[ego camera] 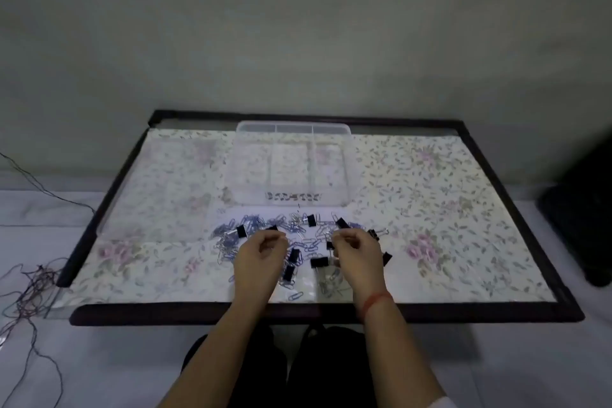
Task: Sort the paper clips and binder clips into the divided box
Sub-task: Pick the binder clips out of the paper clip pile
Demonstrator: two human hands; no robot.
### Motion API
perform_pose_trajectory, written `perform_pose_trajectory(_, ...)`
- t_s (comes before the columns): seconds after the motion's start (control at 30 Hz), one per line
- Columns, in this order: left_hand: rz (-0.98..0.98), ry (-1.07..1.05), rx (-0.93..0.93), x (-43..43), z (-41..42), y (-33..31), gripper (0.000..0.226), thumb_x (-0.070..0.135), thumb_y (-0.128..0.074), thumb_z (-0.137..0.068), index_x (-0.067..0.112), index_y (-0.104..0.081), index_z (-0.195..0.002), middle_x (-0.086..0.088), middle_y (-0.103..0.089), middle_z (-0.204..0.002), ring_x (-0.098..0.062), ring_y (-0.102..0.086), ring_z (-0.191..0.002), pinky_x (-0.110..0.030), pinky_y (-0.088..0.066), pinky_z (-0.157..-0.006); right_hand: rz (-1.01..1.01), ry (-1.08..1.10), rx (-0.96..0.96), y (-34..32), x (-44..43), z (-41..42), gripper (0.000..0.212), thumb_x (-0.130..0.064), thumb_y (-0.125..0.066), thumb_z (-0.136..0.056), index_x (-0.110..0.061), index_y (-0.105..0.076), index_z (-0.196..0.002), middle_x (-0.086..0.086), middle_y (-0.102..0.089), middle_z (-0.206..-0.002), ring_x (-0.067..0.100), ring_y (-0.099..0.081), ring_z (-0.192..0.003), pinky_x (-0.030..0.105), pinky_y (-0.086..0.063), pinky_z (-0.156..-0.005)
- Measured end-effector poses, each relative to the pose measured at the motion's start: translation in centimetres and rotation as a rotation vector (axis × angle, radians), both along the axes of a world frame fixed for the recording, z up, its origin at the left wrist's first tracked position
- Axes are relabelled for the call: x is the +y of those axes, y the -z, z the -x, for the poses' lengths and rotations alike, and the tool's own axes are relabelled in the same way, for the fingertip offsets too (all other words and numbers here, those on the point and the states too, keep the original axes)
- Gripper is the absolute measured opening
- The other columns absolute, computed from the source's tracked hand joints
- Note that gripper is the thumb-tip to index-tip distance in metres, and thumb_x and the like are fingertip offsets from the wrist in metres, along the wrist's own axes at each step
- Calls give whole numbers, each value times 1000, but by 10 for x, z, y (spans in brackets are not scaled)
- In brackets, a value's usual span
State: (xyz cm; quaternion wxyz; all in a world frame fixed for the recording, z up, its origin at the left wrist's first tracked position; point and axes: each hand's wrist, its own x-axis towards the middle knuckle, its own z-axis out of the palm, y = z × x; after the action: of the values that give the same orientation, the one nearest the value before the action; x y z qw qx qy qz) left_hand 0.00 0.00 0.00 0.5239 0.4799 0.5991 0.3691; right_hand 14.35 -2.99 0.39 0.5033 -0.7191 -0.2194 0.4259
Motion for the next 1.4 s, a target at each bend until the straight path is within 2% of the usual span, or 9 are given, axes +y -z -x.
perform_pose_trajectory(0.1,-195,128,439,5,-3,15,13,20,-62,-84,16,-67,-95,3,-66,-76,-10,-61,-69,-20,-43,-60,88,-116,-346,19,6,-7,10,-12,-61,-82,-16,-66,-89,-5,-61,-82,19,-61,-82,30,-50,-72)
perform_pose_trajectory(0.27,-253,326,741,18,-11,31,18,19,-68,-72,13,-63,-88,-1,-61,-86,-19,-54,-76,-27,-36,-66,220,-411,-663,43,10,3,28,-7,-64,-69,-21,-65,-93,2,-59,-92,22,-59,-80,24,-39,-65)
perform_pose_trajectory(0.63,-188,474,927,16,-19,44,20,0,-58,-74,11,-60,-90,-11,-55,-98,-27,-54,-77,-32,-43,-65,294,-423,-749,51,15,15,17,-10,-63,-73,-15,-63,-89,7,-47,-108,29,-59,-81,28,-45,-68)
perform_pose_trajectory(0.83,-176,440,846,14,-16,36,23,2,-58,-73,12,-63,-92,-7,-51,-99,-24,-54,-75,-29,-36,-62,228,-201,-449,53,13,8,12,-16,-68,-70,-17,-63,-80,0,-62,-83,18,-59,-68,23,-39,-60)
perform_pose_trajectory(1.0,-81,212,477,15,-5,13,11,18,-63,-73,19,-67,-84,4,-67,-78,-19,-62,-72,-27,-46,-67,14,102,449,38,9,-14,6,-8,-63,-86,-8,-57,-84,13,-59,-69,20,-60,-58,24,-52,-53)
perform_pose_trajectory(1.07,26,116,247,19,-2,8,12,22,-61,-72,21,-68,-81,0,-68,-74,-22,-62,-68,-35,-50,-72,-30,150,702,35,8,-21,6,-10,-53,-93,-5,-54,-88,17,-55,-73,17,-62,-52,21,-53,-48)
perform_pose_trajectory(1.13,101,34,111,22,-2,6,13,20,-59,-77,15,-70,-82,-5,-67,-72,-17,-53,-58,-35,-46,-65,-43,168,872,34,8,-27,10,-15,-54,-92,-6,-57,-88,14,-54,-75,17,-61,-57,27,-59,-60)
perform_pose_trajectory(1.3,336,-121,-139,33,-10,8,24,10,-42,-86,4,-63,-74,-7,-54,-64,-16,-47,-50,-29,-42,-54,-198,190,1080,27,9,-31,11,-12,-55,-87,-5,-64,-86,14,-61,-84,28,-61,-87,41,-60,-74)
perform_pose_trajectory(1.4,505,-204,-421,38,-20,6,20,8,-41,-85,6,-51,-67,-6,-45,-58,-20,-45,-52,-28,-47,-51,-174,247,926,26,13,-32,19,-20,-52,-91,-8,-57,-77,9,-58,-75,20,-57,-71,29,-57,-59)
